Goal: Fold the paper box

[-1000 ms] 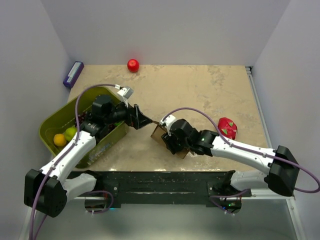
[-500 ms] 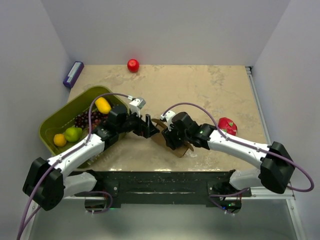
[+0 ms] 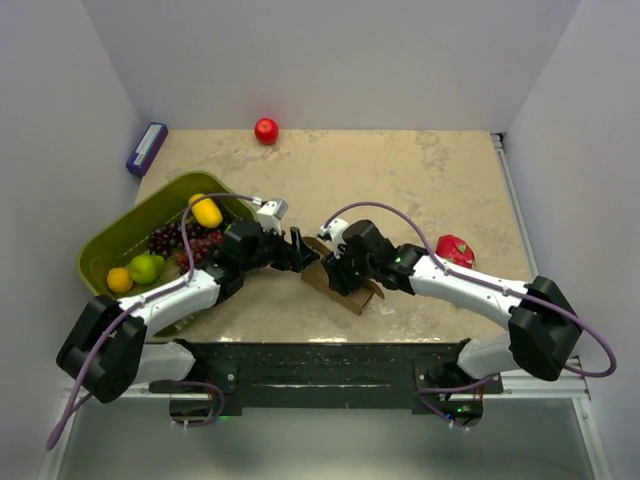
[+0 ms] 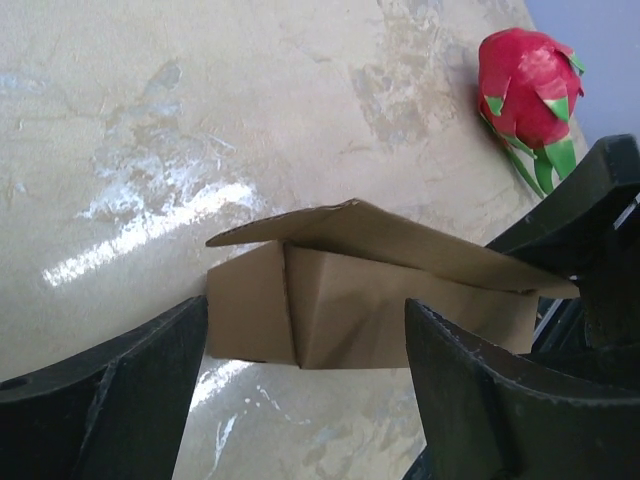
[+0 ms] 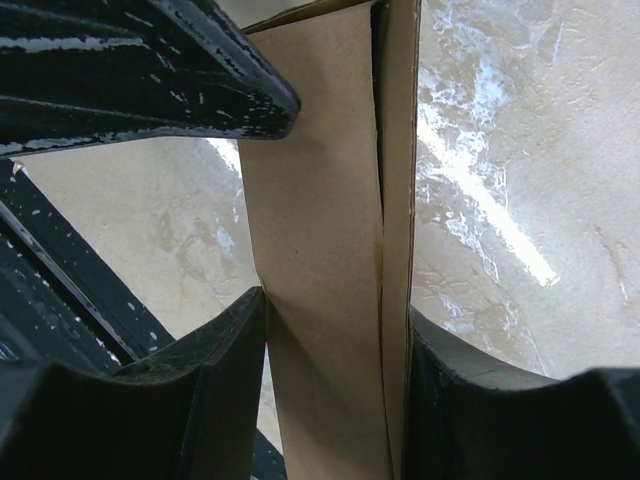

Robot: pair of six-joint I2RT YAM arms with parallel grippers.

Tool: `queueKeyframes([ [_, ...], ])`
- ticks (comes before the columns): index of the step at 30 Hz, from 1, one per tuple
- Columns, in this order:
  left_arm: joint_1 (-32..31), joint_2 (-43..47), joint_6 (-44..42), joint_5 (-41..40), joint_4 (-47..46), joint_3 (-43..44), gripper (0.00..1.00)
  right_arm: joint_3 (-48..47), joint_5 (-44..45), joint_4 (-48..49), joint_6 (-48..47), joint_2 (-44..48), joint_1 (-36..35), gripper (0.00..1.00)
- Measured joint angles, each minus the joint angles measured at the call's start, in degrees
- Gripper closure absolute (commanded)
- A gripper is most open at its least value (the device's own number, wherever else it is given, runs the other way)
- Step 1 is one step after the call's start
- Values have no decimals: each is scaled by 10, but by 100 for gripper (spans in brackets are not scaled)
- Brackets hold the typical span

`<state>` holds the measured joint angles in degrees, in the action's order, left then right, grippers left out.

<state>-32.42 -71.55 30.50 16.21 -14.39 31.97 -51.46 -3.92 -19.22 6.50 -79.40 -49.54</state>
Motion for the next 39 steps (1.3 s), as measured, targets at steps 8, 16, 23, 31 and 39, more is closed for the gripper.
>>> queueKeyframes([
  [8,0,-62,6,-8,-50,0,35,0,-3,7,-1,-6,6,60],
  [16,-2,-93,15,5,-105,3,58,-1,-3,12,2,-8,12,41],
  [23,0,-107,14,1,-126,-1,67,4,5,6,48,17,12,11],
  [31,0,-107,15,3,-143,-10,68,15,63,-43,182,164,11,8],
  [39,-8,-89,40,-18,-141,-26,69,109,153,-119,389,322,11,12],
])
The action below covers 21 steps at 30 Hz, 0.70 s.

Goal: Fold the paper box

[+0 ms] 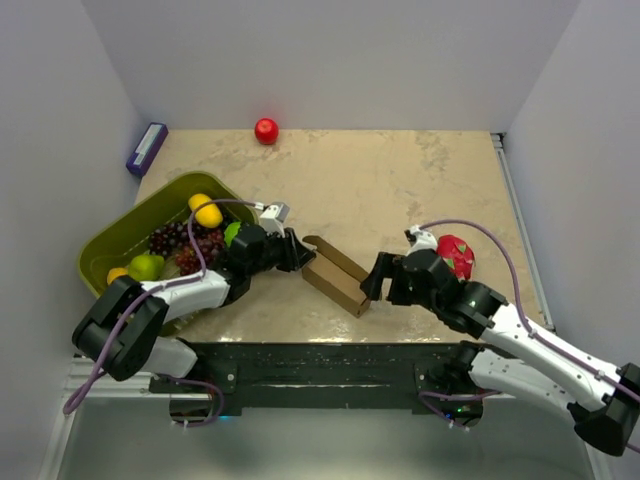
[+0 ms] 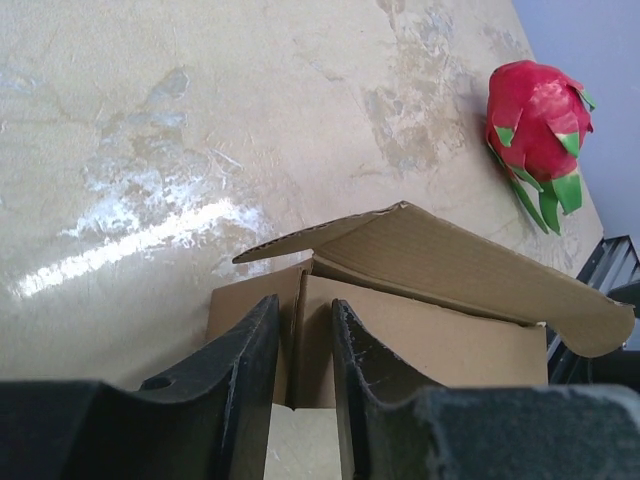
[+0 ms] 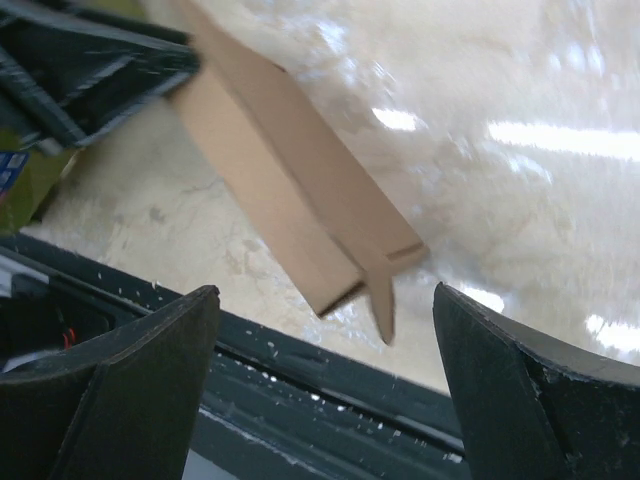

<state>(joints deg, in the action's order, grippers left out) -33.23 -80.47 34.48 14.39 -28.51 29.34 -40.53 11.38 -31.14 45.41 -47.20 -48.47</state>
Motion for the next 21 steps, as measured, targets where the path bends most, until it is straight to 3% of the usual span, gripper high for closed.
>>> queueKeyframes([
  [6,-27,30,35,-28,10,-21,61,82,18,-29,104,75,0,14],
  [13,-35,67,38,-43,71,-20,33,78,45,-45,129,75,0,15],
  [21,-35,113,-8,-69,167,34,28,47,77,-64,122,71,0,15],
])
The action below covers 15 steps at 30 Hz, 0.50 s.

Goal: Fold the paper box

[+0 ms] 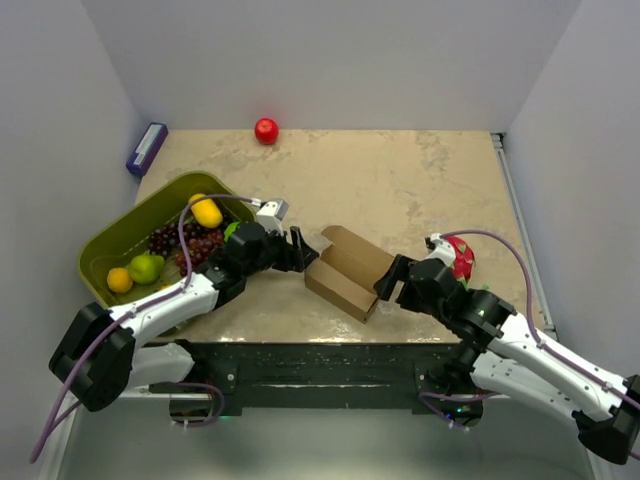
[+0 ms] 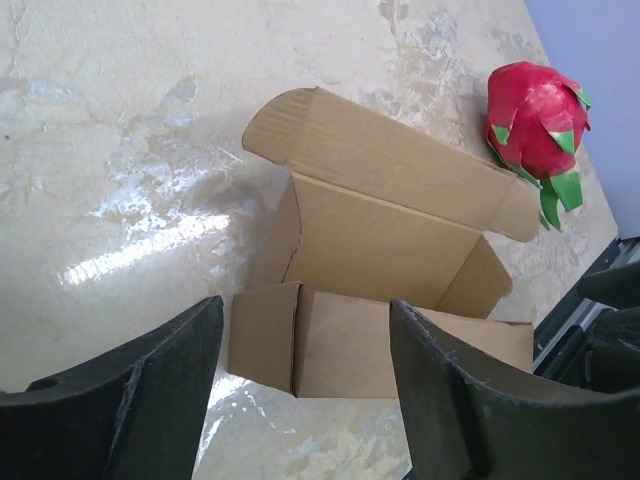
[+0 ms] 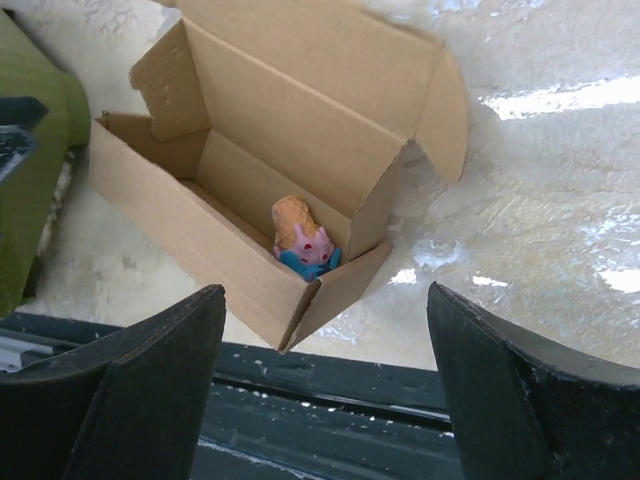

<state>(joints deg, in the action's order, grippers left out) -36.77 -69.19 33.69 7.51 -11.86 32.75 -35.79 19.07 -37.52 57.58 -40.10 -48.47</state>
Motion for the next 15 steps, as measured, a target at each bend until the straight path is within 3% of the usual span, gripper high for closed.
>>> queueKeyframes([
  [10,0,-15,-36,4,30,9,26,-23,72,-11,-19,-59,0,1],
  [15,0,-21,-43,13,32,9,25,-73,82,17,-92,-113,34,1],
])
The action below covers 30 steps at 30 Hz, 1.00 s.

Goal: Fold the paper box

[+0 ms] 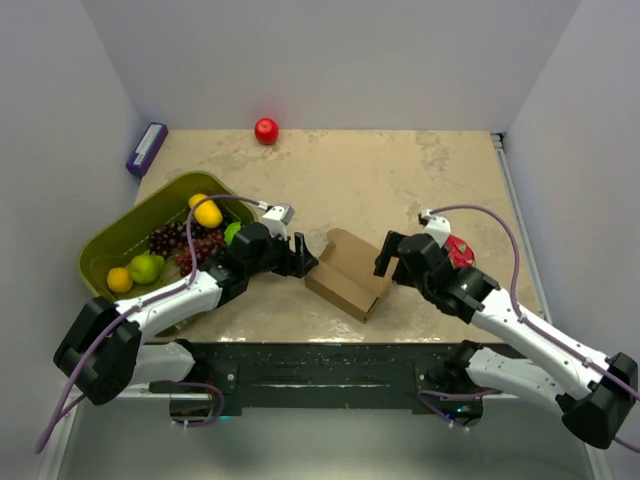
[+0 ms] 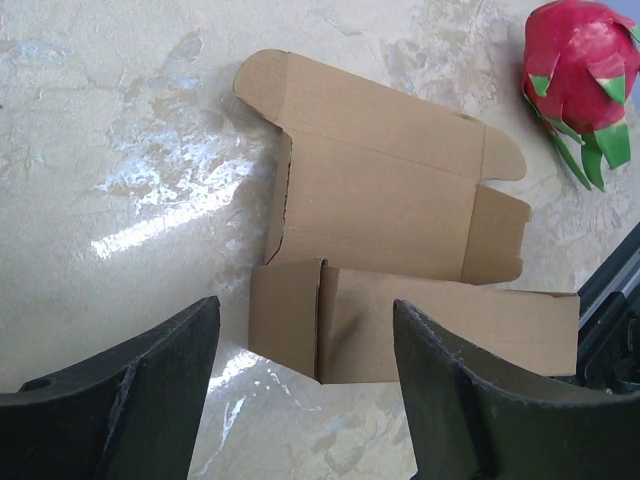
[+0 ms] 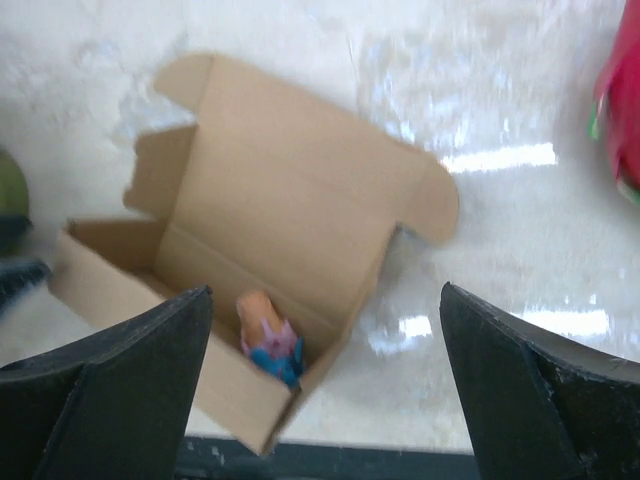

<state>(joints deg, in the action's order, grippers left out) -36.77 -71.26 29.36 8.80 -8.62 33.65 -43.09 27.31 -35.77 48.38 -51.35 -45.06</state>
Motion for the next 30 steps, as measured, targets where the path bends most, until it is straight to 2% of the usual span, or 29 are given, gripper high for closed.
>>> queueKeyframes([
  [3,0,0,-1,2,1,0,25,-18,-48,59,-61,-39,82,1],
  [6,0,0,-1,2,1,0,25,-33,-135,123,-120,-112,188,1],
  [9,0,-2,-2,2,0,0,25,-42,-216,179,-171,-194,247,2],
  [14,0,-16,-3,6,-3,0,25,-42,-338,247,-237,-301,291,3],
  [20,0,-25,-5,10,-3,0,26,-42,-419,283,-279,-394,327,6],
  [25,0,-26,-5,10,-3,0,26,-42,-473,304,-296,-407,342,10],
  [30,0,-31,-5,12,-5,0,27,-33,-563,329,-301,-425,343,15],
])
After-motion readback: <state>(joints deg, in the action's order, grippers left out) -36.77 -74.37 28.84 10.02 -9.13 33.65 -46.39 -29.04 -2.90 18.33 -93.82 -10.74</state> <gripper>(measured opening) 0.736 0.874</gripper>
